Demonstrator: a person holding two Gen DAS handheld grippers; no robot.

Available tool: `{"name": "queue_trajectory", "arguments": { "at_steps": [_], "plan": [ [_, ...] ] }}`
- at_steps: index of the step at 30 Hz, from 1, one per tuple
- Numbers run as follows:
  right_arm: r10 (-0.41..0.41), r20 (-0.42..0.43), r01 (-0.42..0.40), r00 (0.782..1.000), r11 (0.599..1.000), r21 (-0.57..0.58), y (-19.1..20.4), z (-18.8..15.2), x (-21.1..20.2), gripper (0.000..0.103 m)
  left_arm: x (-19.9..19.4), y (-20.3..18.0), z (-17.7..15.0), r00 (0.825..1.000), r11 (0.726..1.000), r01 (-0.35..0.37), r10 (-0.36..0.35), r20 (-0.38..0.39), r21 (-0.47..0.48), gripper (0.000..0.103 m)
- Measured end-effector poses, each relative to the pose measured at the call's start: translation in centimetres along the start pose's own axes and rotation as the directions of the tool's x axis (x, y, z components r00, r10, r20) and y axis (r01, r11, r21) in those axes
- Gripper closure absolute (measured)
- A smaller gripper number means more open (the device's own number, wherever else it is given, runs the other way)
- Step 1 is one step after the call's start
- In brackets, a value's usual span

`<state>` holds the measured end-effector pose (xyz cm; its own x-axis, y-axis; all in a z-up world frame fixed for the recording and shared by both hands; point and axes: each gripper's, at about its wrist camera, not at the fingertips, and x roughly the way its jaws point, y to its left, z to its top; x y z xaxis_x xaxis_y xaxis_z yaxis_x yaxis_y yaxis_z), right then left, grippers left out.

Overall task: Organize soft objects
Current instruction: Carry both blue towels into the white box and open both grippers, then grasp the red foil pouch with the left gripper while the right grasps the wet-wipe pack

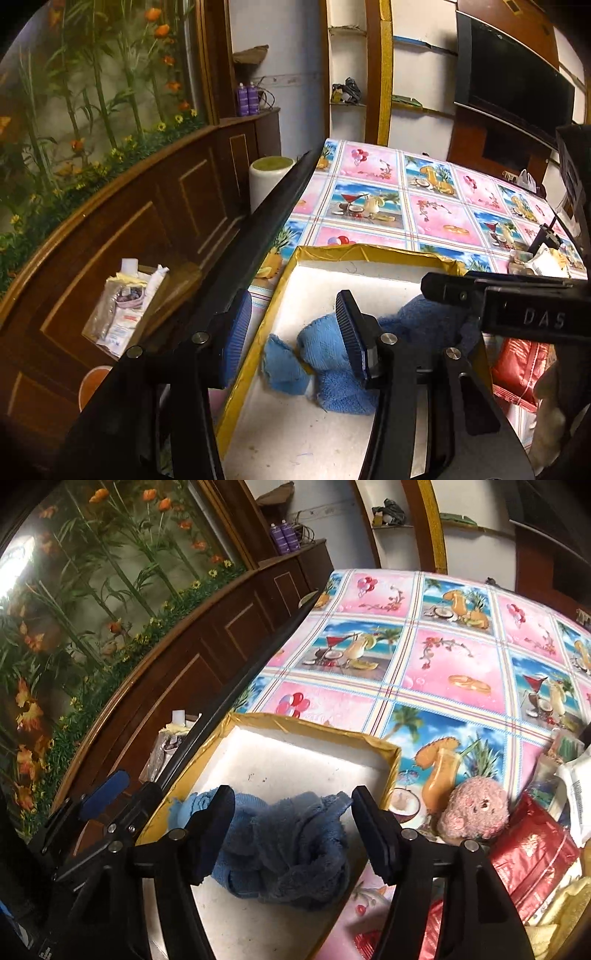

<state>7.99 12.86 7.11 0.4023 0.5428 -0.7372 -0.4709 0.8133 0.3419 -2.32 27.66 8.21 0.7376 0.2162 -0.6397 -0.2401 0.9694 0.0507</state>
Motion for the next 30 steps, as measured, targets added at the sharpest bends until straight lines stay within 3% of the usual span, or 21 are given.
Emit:
{"name": "queue_trajectory", "arguments": {
  "at_steps": [12,19,22,26,30],
  "plan": [
    [-0.015,0.114,0.016,0.993,1.000,-0.010,-0.8,-1.3,-5.2,0.037,-3.8,-2.2,-0.5,0.999,0.999,-0.024,0.022,0.029,0.046,0.055],
    [-0.063,0.213,0.067,0.975,0.998,-0.011,-2.9,-3.7,-10.0,0.037,-6.8,-5.1,-1.0,0.998,0.995,-0.014,0.009,0.058,0.094,0.055],
    [-0.099,0.265,0.104,0.959,0.995,-0.005,-4.0,-5.2,-12.3,0.033,-8.1,-6.7,-1.3,0.998,0.993,-0.008,-0.001,0.069,0.119,0.055],
    [-0.186,0.349,0.193,0.919,0.981,0.012,-6.2,-7.3,-15.6,0.022,-9.3,-8.8,-1.7,0.997,0.987,0.015,-0.026,0.068,0.159,0.055],
    [-0.282,0.353,0.272,0.892,0.959,0.078,-10.3,-9.0,-17.8,0.022,-9.4,-10.5,-2.0,0.993,0.980,0.113,-0.115,0.000,0.163,0.055]
  ]
}}
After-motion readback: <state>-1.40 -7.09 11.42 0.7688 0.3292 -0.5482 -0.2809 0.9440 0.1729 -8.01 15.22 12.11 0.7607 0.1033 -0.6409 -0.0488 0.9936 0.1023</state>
